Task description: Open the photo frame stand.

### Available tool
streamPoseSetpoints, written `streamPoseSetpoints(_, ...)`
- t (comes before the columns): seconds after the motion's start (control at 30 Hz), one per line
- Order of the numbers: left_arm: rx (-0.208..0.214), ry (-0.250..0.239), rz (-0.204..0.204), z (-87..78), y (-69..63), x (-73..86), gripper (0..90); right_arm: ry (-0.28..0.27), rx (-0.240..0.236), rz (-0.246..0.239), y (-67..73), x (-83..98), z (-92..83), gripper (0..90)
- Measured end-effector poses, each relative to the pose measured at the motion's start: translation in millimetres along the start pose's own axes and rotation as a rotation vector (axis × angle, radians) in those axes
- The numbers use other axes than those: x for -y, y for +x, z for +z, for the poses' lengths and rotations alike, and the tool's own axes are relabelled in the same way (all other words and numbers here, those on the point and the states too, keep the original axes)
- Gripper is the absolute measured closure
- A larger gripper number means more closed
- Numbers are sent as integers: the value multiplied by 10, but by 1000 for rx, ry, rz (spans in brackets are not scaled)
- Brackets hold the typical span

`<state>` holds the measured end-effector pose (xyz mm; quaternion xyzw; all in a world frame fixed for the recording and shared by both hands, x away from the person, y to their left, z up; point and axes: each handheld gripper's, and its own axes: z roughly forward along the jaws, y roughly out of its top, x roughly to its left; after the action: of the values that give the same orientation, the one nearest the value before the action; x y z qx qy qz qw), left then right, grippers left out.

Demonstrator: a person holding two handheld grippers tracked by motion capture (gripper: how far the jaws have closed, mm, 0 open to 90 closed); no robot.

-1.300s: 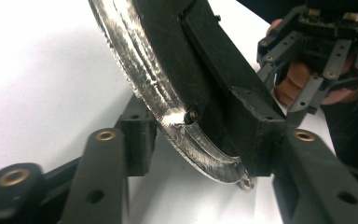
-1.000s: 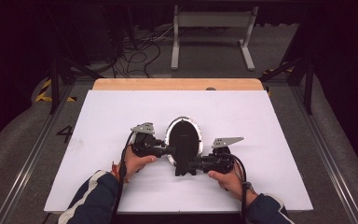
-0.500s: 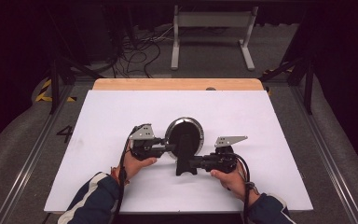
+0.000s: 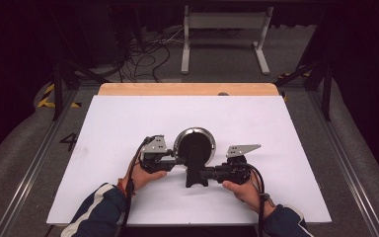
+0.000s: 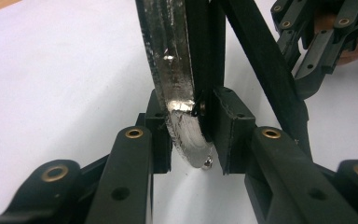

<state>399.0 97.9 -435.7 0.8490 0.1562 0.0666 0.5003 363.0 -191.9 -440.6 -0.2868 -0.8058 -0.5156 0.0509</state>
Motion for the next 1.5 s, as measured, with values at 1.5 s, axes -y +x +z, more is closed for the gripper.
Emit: streamPoseSetpoints(1.5,-353,41,207,156,-131,-74,713,40,122,-20,-74,-54,19,762)
